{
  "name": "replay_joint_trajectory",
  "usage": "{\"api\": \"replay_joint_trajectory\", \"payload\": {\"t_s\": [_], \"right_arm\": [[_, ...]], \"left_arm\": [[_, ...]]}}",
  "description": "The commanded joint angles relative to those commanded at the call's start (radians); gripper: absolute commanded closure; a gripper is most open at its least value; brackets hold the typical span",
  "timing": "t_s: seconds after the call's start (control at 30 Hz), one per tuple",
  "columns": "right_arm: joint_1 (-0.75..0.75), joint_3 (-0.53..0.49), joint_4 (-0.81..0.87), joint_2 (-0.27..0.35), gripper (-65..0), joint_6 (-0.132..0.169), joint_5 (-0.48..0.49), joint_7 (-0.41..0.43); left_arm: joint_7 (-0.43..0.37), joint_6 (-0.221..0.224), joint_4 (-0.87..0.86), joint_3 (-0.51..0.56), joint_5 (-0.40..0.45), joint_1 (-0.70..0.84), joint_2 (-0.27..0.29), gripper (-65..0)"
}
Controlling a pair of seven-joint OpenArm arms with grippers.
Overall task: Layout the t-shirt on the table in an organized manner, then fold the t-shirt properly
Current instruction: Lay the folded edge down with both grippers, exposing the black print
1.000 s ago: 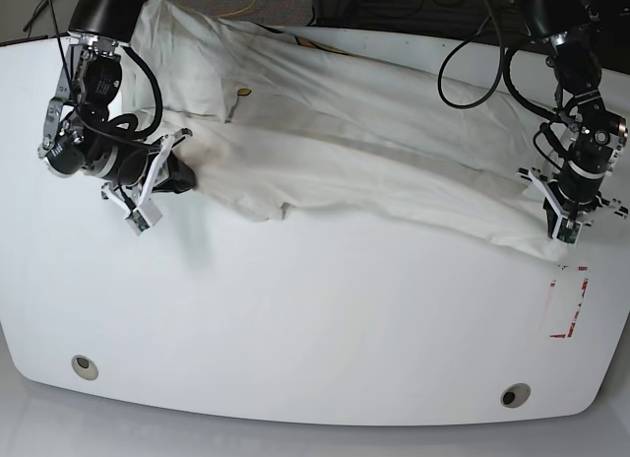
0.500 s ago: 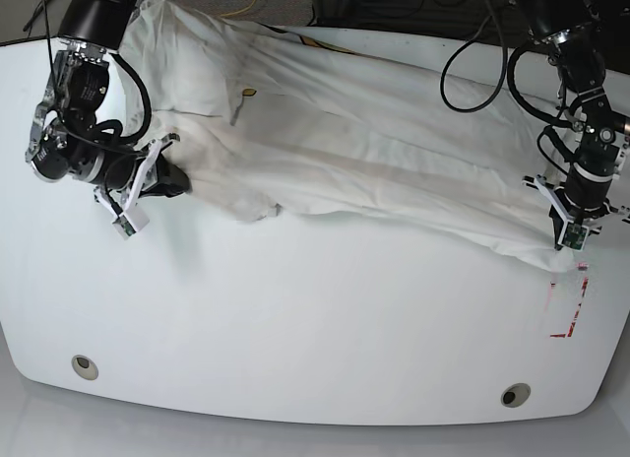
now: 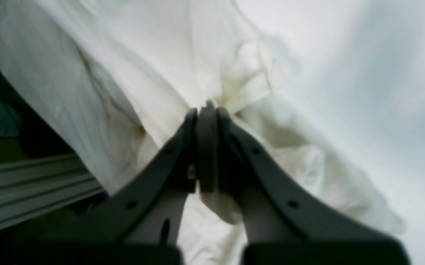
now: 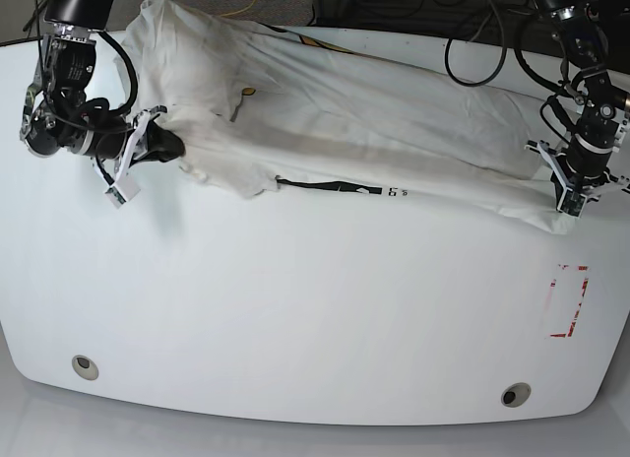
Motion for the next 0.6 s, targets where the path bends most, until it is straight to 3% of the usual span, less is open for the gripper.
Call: {"api": "replay_joint_trajectory", "payload": {"t_s": [0.5,0.6], "right_arm": [[-0.077,-0.002,-0.002,-0.003,-0.4,0.0,0.002,0.0],[-0.077,-0.002,-0.003,-0.003,-4.2,0.0,0.0,0.0]], "left_arm": [[0.0,0.0,-0.003,-0.002,0.002,0.106,-0.041,-2.5],[0.002,0.0,-0.005,-0.002,0.002,0.106,-0.043,-2.6]]}}
